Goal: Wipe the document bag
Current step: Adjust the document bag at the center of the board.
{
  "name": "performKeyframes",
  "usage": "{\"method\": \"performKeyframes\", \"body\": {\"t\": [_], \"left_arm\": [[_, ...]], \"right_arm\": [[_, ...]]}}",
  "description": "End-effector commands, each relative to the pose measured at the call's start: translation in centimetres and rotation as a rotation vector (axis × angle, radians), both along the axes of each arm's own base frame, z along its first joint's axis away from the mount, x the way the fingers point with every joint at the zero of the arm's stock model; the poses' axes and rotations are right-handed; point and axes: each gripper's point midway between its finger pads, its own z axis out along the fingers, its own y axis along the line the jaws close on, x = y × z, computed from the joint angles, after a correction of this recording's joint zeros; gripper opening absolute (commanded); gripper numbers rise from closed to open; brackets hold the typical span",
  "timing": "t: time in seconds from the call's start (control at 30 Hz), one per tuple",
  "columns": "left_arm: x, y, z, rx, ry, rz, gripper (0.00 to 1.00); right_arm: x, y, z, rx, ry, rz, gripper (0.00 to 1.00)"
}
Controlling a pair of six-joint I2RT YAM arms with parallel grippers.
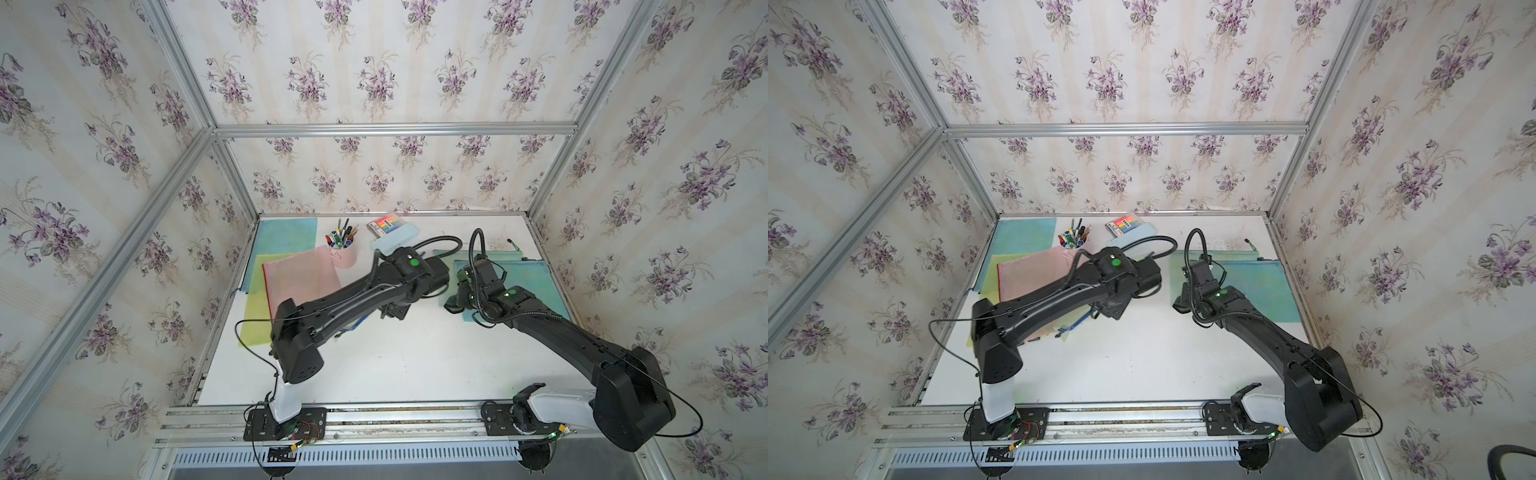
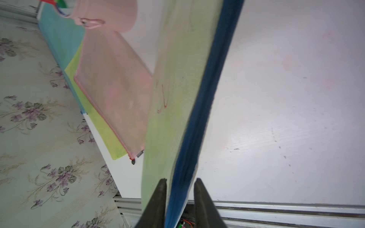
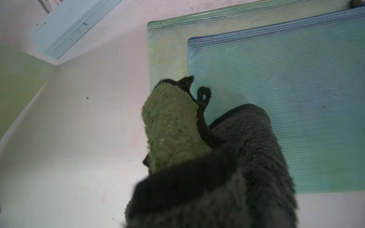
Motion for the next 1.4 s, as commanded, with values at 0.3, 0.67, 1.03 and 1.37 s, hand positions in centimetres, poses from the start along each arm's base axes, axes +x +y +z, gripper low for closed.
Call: {"method": "performKeyframes", "body": {"t": [0.3, 0.67, 1.03, 1.37], "left_arm": [[-0.9, -9.9, -1.9, -0.528, 0.181, -0.086, 0.93], [7.1, 1.2, -5.9, -0.688, 0.209, 0.133, 0.93], [12.1, 5.3, -11.4, -0.704, 0.188, 0.149, 0.92], [14.1, 6.4, -16.1, -0.628, 0.214, 0.117, 0.92]], "right_arm": [[0.5, -4.3, 2.2, -0.009, -0.016, -0.051, 0.25], [2.4, 6.7, 2.9, 0.038, 0.014, 0.158, 0.26], [6.1, 14.0, -1.1, 0.056, 0.117, 0.236, 0.27], [6.1, 14.1, -7.3, -0.035, 0.243, 0.229, 0.27]]}}
